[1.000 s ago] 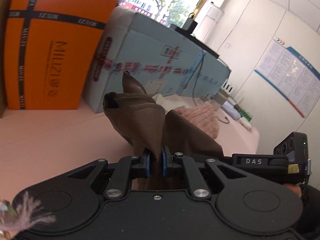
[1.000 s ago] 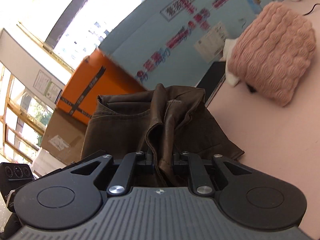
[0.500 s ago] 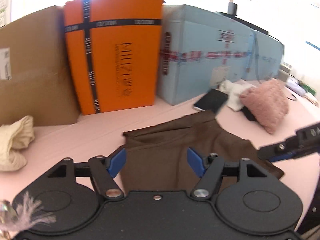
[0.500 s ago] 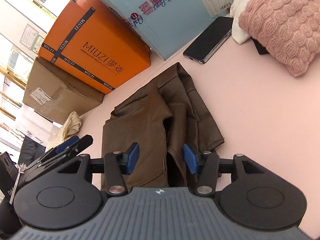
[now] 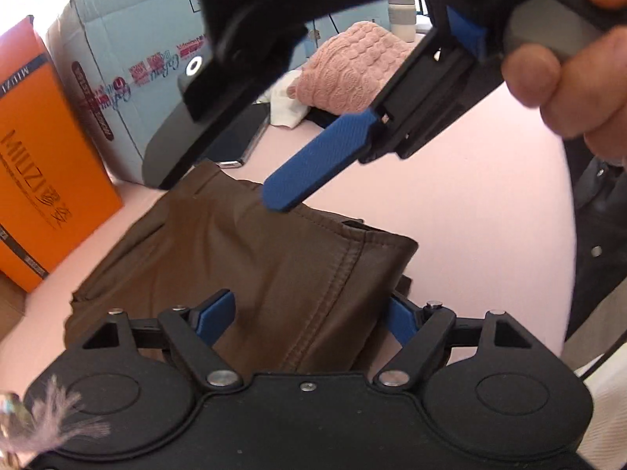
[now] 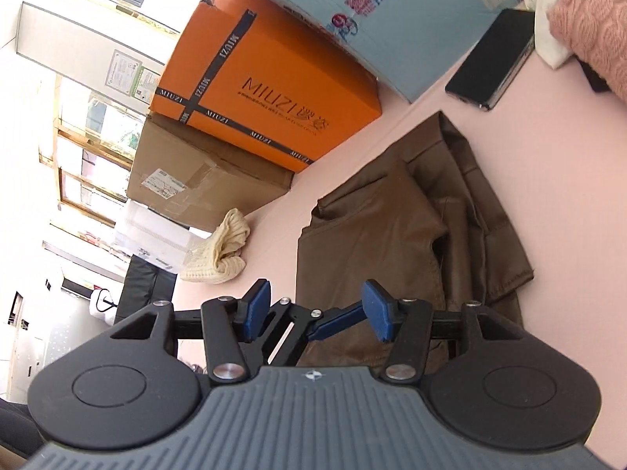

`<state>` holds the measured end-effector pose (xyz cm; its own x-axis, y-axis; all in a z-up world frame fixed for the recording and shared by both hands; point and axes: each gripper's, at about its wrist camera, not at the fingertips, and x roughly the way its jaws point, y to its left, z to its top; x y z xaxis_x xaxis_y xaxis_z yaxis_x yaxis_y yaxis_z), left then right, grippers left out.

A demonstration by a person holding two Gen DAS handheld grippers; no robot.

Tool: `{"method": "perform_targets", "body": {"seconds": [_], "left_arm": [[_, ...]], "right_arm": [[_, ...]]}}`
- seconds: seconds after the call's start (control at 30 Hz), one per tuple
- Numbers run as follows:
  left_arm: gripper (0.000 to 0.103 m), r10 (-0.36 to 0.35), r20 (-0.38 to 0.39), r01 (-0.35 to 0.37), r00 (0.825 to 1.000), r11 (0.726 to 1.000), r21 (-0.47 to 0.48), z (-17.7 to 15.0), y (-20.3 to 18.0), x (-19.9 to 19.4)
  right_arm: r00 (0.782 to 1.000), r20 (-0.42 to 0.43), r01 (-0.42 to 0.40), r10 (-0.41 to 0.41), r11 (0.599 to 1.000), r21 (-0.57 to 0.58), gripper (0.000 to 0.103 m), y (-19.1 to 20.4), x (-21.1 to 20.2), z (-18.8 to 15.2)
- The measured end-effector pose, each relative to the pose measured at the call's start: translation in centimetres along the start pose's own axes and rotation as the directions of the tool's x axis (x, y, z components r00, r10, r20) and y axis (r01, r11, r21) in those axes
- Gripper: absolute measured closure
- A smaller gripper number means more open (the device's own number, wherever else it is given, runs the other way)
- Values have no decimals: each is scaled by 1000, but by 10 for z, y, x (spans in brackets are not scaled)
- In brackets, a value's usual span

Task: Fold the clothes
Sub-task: 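Lift the brown garment with both grippers and lay it open on the table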

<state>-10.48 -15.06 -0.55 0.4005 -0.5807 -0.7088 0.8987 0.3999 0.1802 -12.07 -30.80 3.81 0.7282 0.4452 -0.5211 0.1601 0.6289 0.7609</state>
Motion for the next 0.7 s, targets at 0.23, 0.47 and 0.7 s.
{"method": "perform_targets", "body": {"seconds": [0.23, 0.47, 0.7], "left_arm": [[32, 157, -27, -156, 987, 986, 64, 3, -6, 7], [94, 211, -3, -211, 977, 977, 7, 6, 10, -9], [95, 470, 18, -454, 883, 861, -229, -6, 73, -72]], "right_arm": [[983, 91, 155, -160, 986, 59, 47, -36, -19, 24], [960, 95, 254, -265, 960, 115, 46, -62, 13, 48], [940, 20, 338, -340, 938, 76, 34, -69, 69, 63]]}}
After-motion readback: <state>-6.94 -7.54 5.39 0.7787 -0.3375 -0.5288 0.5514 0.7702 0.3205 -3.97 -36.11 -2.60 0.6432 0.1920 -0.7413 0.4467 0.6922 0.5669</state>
